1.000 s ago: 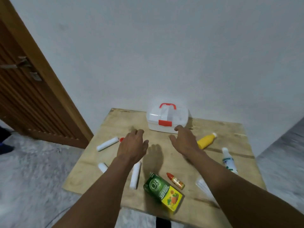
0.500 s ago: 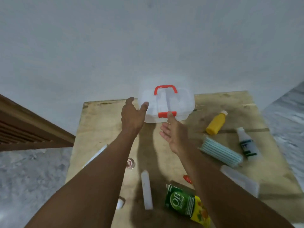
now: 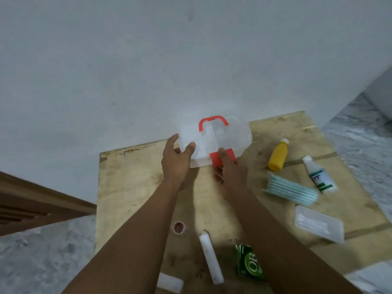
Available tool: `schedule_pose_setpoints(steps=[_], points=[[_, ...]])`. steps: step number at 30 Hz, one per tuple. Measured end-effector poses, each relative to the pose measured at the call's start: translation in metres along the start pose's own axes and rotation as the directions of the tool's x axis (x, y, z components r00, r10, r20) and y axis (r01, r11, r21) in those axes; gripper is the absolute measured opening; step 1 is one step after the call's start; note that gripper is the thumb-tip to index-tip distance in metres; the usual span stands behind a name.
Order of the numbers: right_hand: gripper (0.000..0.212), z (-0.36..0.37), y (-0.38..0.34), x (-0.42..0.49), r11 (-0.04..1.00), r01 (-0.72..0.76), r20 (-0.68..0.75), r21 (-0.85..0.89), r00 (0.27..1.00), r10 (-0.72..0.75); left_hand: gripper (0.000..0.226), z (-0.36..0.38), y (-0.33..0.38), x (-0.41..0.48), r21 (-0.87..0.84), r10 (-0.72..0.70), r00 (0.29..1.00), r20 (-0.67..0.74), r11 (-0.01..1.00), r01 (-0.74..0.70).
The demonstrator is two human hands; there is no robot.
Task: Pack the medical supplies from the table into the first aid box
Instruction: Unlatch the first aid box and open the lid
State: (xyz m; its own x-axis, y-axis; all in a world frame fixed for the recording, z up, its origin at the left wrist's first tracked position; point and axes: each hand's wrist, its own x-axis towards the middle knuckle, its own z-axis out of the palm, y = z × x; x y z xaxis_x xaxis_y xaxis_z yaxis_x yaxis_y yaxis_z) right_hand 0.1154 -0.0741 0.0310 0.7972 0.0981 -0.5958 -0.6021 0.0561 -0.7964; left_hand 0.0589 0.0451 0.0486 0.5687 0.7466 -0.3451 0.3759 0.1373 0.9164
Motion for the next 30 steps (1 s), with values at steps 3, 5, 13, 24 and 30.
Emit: schedule_pose_setpoints(steps=[3, 5, 13, 24, 30], points=[[0.032, -0.01, -0.009, -0.005, 0.942, 0.243, 0.062, -0.23, 0.97, -0.235, 0.063, -0.001, -0.001, 0.001, -0.016, 0.009, 1.0, 0.0, 1.0, -0.009], [0.024, -0.016, -0.022, -0.006, 0.842, 0.414, 0.179, -0.346, 0.91, -0.375, 0.063, 0.0, -0.002, 0.001, -0.012, 0.03, 1.0, -0.004, 0.999, -0.03], [0.038, -0.036, -0.067, 0.027, -0.003, 0.667, 0.525, -0.745, 0.583, -0.62, 0.06, 0.001, -0.008, -0.001, -0.028, 0.097, 0.995, -0.014, 0.995, -0.097], [0.019, -0.052, -0.085, 0.066, -0.155, 0.855, 0.818, -0.494, 0.397, -0.418, 0.106, 0.027, -0.045, -0.008, -0.242, 0.27, 0.95, 0.156, 0.943, -0.229], [0.016, -0.055, -0.09, 0.064, -0.176, 0.89, 0.863, -0.421, 0.334, -0.378, 0.081, 0.051, -0.045, -0.01, -0.133, 0.22, 0.967, -0.129, 0.963, -0.236]])
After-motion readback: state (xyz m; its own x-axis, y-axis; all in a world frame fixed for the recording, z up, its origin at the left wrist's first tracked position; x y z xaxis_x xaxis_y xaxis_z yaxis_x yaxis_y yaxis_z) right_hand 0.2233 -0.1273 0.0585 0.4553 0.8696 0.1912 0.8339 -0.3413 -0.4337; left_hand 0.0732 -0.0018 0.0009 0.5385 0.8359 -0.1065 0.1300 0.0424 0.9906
